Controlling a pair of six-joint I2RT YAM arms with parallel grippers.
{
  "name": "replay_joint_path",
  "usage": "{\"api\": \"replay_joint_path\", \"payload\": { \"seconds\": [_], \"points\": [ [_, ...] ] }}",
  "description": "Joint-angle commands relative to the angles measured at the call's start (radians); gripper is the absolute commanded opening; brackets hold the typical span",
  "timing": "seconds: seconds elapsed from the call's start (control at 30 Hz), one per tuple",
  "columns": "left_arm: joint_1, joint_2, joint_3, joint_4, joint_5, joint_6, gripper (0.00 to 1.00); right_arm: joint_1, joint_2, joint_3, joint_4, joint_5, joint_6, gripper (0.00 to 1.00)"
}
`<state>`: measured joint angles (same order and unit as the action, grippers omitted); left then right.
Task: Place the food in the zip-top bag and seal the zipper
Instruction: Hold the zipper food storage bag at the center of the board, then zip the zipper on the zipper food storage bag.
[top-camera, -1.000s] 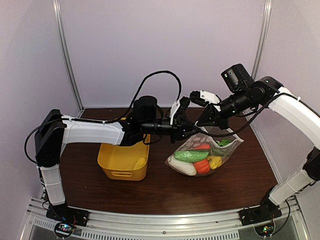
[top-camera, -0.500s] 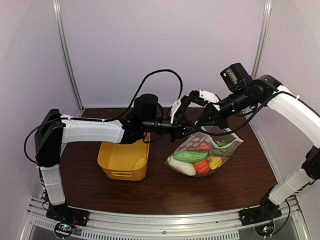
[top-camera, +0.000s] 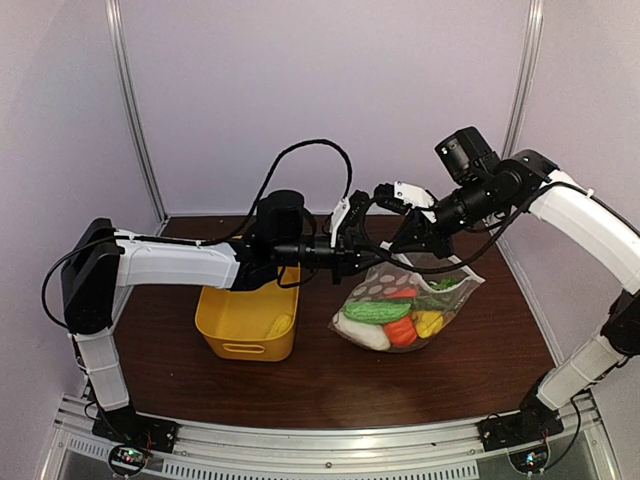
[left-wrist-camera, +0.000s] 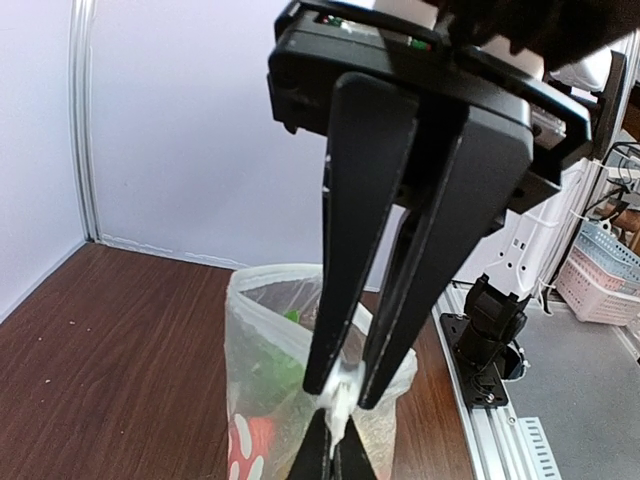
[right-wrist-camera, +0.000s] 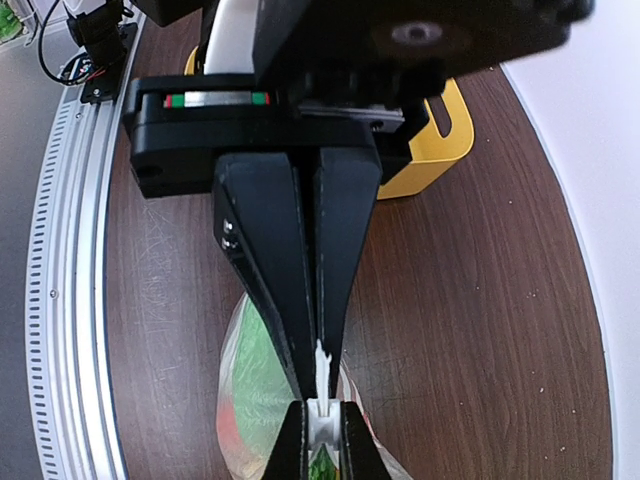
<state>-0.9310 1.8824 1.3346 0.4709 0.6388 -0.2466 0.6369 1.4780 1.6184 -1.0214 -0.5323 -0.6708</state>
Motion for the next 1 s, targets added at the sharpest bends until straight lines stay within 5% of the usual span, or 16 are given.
{"api": "replay_joint_path", "payload": {
  "seconds": [0.0, 0.97],
  "points": [
    [0.057, -0.073, -0.043, 0.145, -0.023, -0.056, 0.00, -0.014, 0.009, -0.014, -0.077, 0.114, -0.006, 0.00],
    [0.104, -0.085, -0.117, 0.190, -0.053, -0.049, 0.00, -0.184, -0.040, -0.059, -0.214, 0.175, -0.125, 0.00]
  ]
}}
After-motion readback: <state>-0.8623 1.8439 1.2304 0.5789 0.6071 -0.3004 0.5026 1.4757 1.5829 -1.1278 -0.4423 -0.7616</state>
